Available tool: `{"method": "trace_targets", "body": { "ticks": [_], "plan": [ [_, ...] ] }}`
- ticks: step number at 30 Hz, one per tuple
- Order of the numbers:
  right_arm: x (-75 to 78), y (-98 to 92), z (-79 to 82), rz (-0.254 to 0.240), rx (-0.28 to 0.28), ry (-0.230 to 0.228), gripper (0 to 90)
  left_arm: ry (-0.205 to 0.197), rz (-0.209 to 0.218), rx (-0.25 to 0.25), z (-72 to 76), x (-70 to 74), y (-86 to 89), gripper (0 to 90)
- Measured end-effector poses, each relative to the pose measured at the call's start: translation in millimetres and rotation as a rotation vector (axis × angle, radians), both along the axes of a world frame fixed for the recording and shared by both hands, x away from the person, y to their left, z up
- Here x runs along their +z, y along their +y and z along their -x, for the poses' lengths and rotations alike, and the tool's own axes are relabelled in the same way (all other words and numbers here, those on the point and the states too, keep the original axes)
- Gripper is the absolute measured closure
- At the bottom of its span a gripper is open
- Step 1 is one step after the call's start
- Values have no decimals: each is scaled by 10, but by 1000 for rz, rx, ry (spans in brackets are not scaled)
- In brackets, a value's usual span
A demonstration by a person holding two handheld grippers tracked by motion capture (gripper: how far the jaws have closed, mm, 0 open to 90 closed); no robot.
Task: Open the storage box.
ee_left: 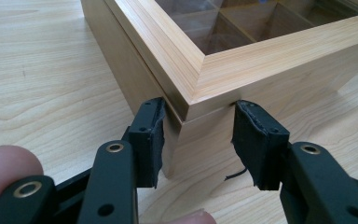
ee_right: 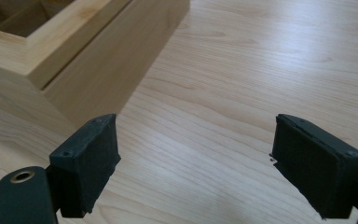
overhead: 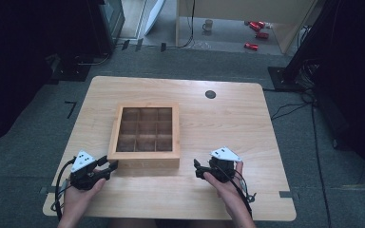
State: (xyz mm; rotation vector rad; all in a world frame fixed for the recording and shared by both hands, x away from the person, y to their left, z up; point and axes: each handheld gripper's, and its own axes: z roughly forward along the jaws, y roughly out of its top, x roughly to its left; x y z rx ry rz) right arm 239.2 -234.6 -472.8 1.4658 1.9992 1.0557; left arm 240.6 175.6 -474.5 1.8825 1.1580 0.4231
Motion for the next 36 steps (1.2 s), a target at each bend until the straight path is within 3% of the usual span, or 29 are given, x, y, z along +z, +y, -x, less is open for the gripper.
{"method": "trace_targets", "body": {
  "ticks": [3,12,24,29,36],
  "plan": [
    [1,80,-17,-2,16,-2,144,2,16,-8,-17,1,19,544],
    [-18,225,-32,-19,53,-11,144,-25,0,-2,-6,33,-4,549],
    [-57,484,-75,-12,124,-29,144,-38,61,11,-24,65,67,546],
    [-21,552,-125,-14,134,-36,144,-49,52,18,-21,83,59,546],
    [80,579,-207,-8,137,-87,137,-66,55,29,-18,114,48,545]
  ]
}}
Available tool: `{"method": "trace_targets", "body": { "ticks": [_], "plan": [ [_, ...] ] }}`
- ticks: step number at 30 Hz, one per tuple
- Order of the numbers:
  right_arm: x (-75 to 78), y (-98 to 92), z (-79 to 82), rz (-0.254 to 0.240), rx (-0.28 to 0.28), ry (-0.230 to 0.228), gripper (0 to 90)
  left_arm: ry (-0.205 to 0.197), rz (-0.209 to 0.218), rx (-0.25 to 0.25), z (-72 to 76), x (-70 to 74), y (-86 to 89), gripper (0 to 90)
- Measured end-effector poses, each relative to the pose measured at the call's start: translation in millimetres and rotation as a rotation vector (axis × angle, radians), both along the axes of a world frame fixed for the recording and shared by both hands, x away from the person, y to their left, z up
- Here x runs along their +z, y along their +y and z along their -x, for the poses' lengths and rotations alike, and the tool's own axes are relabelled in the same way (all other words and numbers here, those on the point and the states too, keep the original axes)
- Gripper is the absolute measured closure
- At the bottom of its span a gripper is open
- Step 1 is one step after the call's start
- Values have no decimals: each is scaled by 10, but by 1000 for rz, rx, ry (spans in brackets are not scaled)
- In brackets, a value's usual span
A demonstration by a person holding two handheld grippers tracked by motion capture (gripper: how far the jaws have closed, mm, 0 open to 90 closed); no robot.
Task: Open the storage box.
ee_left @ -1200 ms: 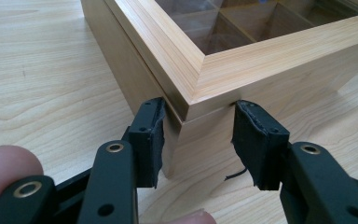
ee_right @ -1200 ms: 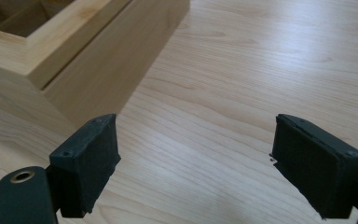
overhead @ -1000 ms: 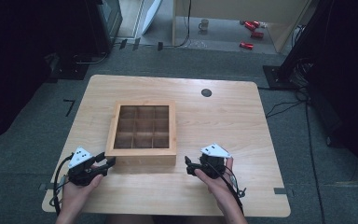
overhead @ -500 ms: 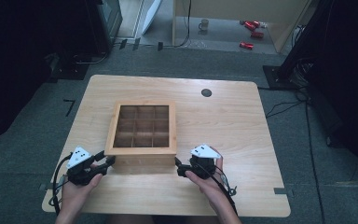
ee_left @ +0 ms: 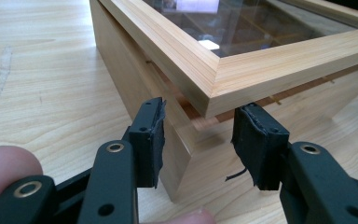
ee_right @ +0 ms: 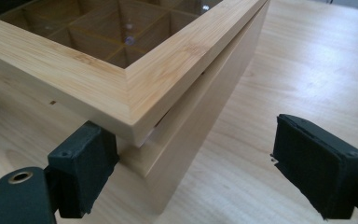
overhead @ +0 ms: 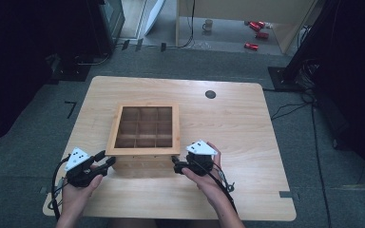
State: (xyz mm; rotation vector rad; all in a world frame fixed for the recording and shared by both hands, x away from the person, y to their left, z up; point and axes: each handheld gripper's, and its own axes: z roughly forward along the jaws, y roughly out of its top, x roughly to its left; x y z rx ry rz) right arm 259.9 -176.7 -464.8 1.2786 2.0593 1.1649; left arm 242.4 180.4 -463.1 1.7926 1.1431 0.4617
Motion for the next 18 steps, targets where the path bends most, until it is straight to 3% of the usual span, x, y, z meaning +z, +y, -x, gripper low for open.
{"method": "trace_targets", "body": {
  "ticks": [7,13,17,18],
  "plan": [
    [57,4,-25,43,18,-55,111,-27,8,22,5,12,35,510],
    [156,-1,-75,38,19,-76,97,-40,-19,73,54,-76,183,453],
    [274,-4,-120,24,19,-99,97,-25,-38,85,81,-162,269,430],
    [305,-4,-132,22,19,-106,97,-5,-58,100,91,-222,319,424]
  ]
}}
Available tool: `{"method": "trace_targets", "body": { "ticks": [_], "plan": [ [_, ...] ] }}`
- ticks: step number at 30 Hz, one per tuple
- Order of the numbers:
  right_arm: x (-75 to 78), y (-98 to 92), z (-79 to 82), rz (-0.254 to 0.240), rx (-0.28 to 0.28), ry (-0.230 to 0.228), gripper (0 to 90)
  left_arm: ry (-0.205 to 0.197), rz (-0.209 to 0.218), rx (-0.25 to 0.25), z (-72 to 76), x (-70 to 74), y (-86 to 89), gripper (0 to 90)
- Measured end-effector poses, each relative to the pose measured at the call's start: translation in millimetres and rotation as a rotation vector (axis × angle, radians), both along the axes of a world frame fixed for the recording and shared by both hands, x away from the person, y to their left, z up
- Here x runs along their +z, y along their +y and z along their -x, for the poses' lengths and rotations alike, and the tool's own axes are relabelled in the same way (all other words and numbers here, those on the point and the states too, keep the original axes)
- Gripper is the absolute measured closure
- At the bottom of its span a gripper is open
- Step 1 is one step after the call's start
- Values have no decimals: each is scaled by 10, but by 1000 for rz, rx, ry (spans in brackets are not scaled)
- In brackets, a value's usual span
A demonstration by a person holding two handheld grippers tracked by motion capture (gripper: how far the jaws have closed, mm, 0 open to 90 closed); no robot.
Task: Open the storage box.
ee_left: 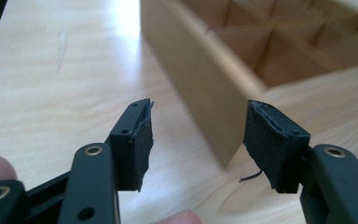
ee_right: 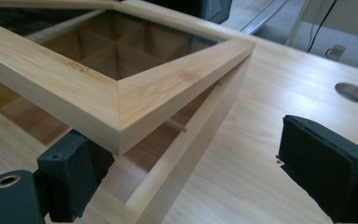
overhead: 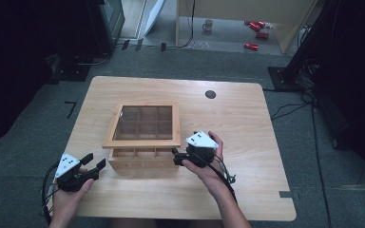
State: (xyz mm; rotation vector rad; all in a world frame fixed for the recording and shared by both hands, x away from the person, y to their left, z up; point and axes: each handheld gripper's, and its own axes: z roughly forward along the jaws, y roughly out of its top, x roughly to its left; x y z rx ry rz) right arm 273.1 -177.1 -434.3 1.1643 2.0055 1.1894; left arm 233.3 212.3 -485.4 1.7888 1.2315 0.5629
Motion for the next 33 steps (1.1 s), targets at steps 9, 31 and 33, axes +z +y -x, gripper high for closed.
{"method": "trace_targets", "body": {
  "ticks": [9,31,33],
  "plan": [
    [271,-7,-128,-36,-11,-34,97,93,-110,67,-10,-180,88,308],
    [718,-20,-837,-203,67,-63,428,162,-129,84,-77,-298,72,309],
    [717,-21,-893,-208,74,-70,465,162,-120,83,-79,-298,77,314]
  ]
}}
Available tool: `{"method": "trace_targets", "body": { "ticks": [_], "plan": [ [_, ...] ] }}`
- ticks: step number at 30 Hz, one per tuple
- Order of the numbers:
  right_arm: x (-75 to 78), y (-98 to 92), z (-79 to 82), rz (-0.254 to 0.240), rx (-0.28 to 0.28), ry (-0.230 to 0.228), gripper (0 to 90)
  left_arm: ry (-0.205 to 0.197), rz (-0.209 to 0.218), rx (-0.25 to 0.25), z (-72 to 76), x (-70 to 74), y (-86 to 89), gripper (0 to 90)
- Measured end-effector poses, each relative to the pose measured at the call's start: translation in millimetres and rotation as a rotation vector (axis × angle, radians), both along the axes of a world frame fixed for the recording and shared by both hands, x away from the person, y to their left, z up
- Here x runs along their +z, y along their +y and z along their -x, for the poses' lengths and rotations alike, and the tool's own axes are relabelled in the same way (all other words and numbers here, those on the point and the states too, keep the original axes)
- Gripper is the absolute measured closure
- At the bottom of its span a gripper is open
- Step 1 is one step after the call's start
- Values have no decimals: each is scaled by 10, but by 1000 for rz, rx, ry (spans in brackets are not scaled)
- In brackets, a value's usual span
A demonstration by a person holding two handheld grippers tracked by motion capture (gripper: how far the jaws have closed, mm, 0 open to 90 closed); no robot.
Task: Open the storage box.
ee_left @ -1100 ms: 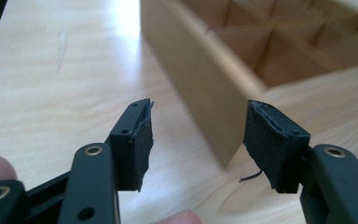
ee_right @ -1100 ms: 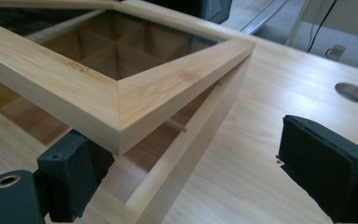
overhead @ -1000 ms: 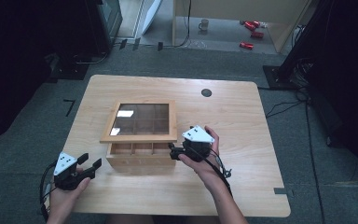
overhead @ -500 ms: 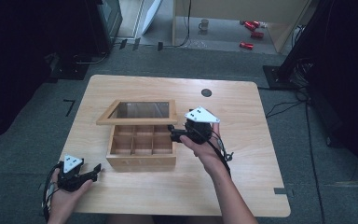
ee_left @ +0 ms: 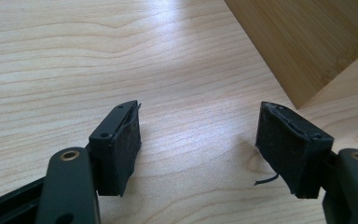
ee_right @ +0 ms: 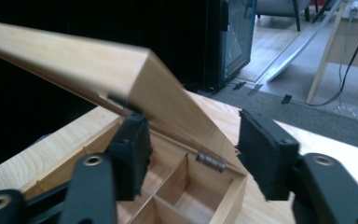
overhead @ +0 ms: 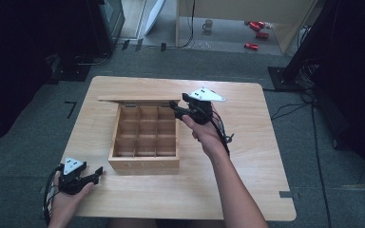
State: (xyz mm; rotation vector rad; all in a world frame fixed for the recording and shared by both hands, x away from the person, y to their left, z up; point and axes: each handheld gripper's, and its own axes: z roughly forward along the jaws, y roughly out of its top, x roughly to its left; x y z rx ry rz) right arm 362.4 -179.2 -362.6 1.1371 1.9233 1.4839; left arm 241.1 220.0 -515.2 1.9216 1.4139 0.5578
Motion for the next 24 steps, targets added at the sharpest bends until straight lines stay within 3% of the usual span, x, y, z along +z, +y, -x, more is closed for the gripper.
{"method": "trace_targets", "body": {
  "ticks": [6,24],
  "plan": [
    [-25,7,-177,3,26,-29,510,-2,1,-5,-1,-1,-4,317],
    [-317,19,-673,-36,-15,48,548,-6,-1,-17,-8,-9,-21,326]
  ]
}}
